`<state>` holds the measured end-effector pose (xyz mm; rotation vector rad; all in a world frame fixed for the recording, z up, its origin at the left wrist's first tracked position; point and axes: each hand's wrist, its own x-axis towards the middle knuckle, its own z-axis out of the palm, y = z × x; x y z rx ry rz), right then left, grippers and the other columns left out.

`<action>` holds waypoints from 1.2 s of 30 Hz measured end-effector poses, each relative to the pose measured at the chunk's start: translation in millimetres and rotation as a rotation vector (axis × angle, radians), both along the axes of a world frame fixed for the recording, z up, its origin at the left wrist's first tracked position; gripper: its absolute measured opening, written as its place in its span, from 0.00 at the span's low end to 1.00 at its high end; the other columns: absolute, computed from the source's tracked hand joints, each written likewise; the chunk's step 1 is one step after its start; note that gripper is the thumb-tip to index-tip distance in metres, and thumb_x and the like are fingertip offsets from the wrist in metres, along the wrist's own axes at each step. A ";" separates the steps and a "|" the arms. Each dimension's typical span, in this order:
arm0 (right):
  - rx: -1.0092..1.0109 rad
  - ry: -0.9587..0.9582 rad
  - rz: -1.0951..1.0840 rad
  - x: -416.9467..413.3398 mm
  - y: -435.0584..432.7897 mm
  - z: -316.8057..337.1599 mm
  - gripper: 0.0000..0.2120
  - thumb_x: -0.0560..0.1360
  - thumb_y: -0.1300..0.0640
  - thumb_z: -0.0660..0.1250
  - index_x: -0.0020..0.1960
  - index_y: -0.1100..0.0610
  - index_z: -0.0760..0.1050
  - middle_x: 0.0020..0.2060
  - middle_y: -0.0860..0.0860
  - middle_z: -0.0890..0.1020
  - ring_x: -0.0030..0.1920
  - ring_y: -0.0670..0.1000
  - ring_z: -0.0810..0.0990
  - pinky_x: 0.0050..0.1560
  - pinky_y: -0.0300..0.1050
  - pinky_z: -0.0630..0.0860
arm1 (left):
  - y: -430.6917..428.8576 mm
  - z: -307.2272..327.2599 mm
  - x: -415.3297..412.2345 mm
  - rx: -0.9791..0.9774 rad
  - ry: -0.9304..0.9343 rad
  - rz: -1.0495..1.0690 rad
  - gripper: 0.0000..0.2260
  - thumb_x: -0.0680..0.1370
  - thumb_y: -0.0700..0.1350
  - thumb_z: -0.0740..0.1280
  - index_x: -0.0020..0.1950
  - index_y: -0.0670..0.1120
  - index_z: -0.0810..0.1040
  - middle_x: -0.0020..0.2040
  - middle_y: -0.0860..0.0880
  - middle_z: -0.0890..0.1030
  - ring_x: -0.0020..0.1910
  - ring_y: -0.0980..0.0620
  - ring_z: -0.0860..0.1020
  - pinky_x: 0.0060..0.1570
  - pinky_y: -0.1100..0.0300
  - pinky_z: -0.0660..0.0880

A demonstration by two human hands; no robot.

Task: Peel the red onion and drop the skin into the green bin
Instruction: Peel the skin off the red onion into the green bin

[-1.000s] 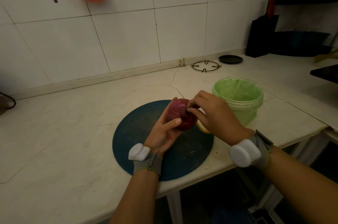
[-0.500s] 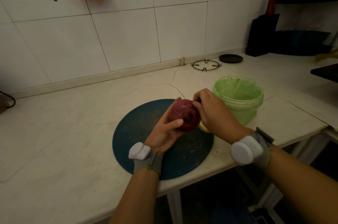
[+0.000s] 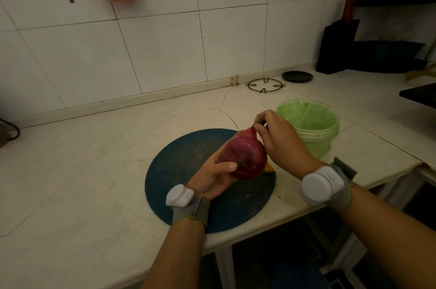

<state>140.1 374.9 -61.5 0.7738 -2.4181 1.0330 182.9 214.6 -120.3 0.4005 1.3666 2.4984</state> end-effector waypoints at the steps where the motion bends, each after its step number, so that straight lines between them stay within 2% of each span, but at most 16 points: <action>1: -0.004 -0.005 -0.005 -0.9 0.7 -0.1 0.04 0.79 0.60 0.58 0.49 0.60 0.71 0.44 0.49 0.72 0.39 0.41 0.68 0.41 0.24 0.65 | 0.0 0.8 0.7 0.000 0.000 -0.003 0.41 0.55 0.44 0.82 0.66 0.48 0.71 0.55 0.46 0.81 0.55 0.45 0.80 0.49 0.52 0.78; 6: 0.013 -0.013 -0.022 -6.2 3.2 1.5 0.05 0.79 0.59 0.58 0.50 0.60 0.71 0.44 0.49 0.73 0.41 0.45 0.69 0.40 0.24 0.64 | -0.8 1.8 4.9 -0.037 -0.001 -0.106 0.38 0.56 0.45 0.81 0.64 0.46 0.72 0.53 0.47 0.83 0.53 0.48 0.81 0.50 0.54 0.78; 8: 0.022 -0.027 -0.026 -8.3 3.6 2.9 0.05 0.79 0.59 0.58 0.50 0.59 0.70 0.45 0.49 0.73 0.42 0.45 0.69 0.40 0.25 0.65 | -2.0 1.6 5.0 -0.054 0.015 -0.182 0.32 0.61 0.45 0.79 0.64 0.47 0.76 0.55 0.48 0.82 0.56 0.49 0.80 0.54 0.54 0.77; 10: 0.030 -0.036 -0.035 -11.4 3.7 4.4 0.04 0.79 0.59 0.58 0.50 0.58 0.70 0.45 0.49 0.73 0.43 0.46 0.70 0.39 0.31 0.64 | -3.0 0.0 3.7 -0.087 0.044 -0.264 0.29 0.67 0.43 0.75 0.67 0.47 0.74 0.61 0.47 0.79 0.61 0.49 0.77 0.60 0.53 0.74; 14: 0.048 -0.007 -0.051 -15.7 3.1 9.4 0.04 0.79 0.59 0.58 0.50 0.59 0.70 0.45 0.49 0.72 0.43 0.47 0.70 0.39 0.33 0.60 | -2.6 -1.6 1.3 -0.141 0.017 -0.354 0.34 0.69 0.42 0.73 0.73 0.44 0.65 0.69 0.45 0.72 0.66 0.46 0.71 0.65 0.49 0.69; 18: 0.051 0.053 -0.071 -12.6 1.1 23.8 0.04 0.79 0.59 0.58 0.51 0.58 0.69 0.45 0.48 0.71 0.41 0.45 0.70 0.35 0.34 0.63 | -3.1 -5.6 -0.9 -0.105 0.020 -0.376 0.34 0.69 0.42 0.73 0.73 0.42 0.65 0.69 0.43 0.70 0.66 0.45 0.71 0.65 0.48 0.70; 20: 0.021 0.071 -0.112 -13.3 5.4 33.5 0.03 0.79 0.58 0.58 0.51 0.57 0.68 0.45 0.48 0.71 0.41 0.45 0.70 0.35 0.33 0.64 | -3.5 -5.7 -1.9 -0.059 0.027 -0.347 0.35 0.66 0.42 0.75 0.71 0.42 0.68 0.68 0.40 0.70 0.65 0.43 0.72 0.65 0.46 0.68; 22: -0.024 0.073 -0.188 -16.8 15.2 43.2 0.02 0.80 0.58 0.57 0.50 0.56 0.67 0.45 0.49 0.72 0.41 0.46 0.71 0.38 0.36 0.64 | -4.2 -4.7 -1.4 0.008 -0.009 -0.259 0.35 0.61 0.43 0.79 0.66 0.42 0.74 0.65 0.36 0.72 0.62 0.40 0.74 0.62 0.42 0.69; 25: -0.001 0.041 -0.352 -27.1 38.6 53.6 0.04 0.80 0.58 0.58 0.52 0.58 0.68 0.46 0.49 0.71 0.41 0.48 0.70 0.43 0.42 0.65 | -1.6 -0.9 0.9 0.111 -0.100 -0.072 0.30 0.52 0.43 0.83 0.54 0.45 0.83 0.55 0.40 0.82 0.54 0.41 0.80 0.50 0.46 0.79; 29: 0.091 -0.008 -0.514 -41.7 67.5 53.3 0.06 0.79 0.57 0.59 0.52 0.59 0.72 0.50 0.54 0.74 0.45 0.54 0.73 0.45 0.47 0.68 | 2.2 2.8 1.2 0.267 -0.177 0.091 0.28 0.48 0.39 0.84 0.48 0.45 0.86 0.52 0.40 0.83 0.52 0.40 0.81 0.50 0.44 0.79; 33: 0.162 -0.032 -0.565 -45.9 79.6 51.2 0.07 0.77 0.60 0.61 0.52 0.60 0.76 0.51 0.57 0.78 0.50 0.57 0.76 0.50 0.50 0.71 | 3.1 4.4 1.1 0.350 -0.220 0.176 0.30 0.47 0.36 0.83 0.48 0.44 0.85 0.55 0.38 0.82 0.60 0.37 0.76 0.54 0.41 0.75; 36: 0.182 -0.040 -0.571 -48.7 80.6 48.6 0.10 0.77 0.64 0.58 0.50 0.59 0.79 0.50 0.57 0.80 0.50 0.58 0.77 0.46 0.45 0.69 | 1.9 4.6 -1.8 0.420 -0.244 0.231 0.38 0.48 0.35 0.83 0.57 0.44 0.79 0.61 0.37 0.77 0.61 0.36 0.75 0.54 0.40 0.75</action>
